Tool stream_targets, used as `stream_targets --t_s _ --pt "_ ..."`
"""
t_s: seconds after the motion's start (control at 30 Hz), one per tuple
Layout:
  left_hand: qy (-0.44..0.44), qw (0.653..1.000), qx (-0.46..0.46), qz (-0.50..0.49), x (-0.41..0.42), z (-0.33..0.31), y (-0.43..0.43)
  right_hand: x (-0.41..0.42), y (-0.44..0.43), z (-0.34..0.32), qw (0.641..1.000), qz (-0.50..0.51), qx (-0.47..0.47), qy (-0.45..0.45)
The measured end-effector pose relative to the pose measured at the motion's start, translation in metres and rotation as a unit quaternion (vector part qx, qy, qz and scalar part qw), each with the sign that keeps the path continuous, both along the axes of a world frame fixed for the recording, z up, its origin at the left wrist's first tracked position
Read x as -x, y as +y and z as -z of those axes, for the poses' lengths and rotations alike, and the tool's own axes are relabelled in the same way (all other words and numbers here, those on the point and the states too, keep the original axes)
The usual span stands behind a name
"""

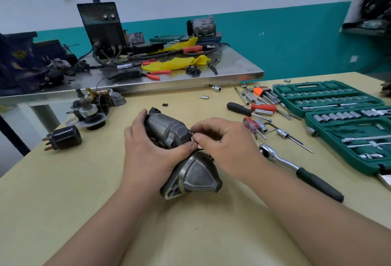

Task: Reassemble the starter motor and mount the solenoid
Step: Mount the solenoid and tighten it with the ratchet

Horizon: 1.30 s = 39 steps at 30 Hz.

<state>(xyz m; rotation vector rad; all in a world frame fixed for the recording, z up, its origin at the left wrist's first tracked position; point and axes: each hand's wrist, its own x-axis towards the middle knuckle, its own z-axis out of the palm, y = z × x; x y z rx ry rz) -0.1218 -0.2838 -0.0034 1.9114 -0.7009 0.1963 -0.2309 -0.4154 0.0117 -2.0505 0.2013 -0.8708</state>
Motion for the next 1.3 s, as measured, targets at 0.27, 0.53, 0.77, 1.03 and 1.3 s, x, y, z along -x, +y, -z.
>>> stream_targets --t_s 0.27,0.53,0.77,1.03,1.3 --pt "0.008 1.0 0.013 0.012 0.0 -0.002 -0.002 -0.003 0.002 -0.004 0.975 0.092 0.201 -0.008" --pt "-0.004 1.0 0.01 0.018 0.001 -0.006 0.0 -0.007 0.005 -0.009 0.99 0.089 -0.022 0.103" --pt "-0.008 0.999 0.021 0.031 -0.001 -0.005 -0.005 -0.001 0.004 -0.023 0.975 0.056 -0.098 0.192" --pt "-0.035 0.998 0.021 0.042 -0.005 -0.005 -0.008 -0.001 0.006 -0.025 0.975 0.103 0.021 0.196" --pt "-0.02 0.996 0.076 0.04 0.001 0.002 0.0 -0.003 0.008 -0.027 0.967 0.021 -0.119 0.224"
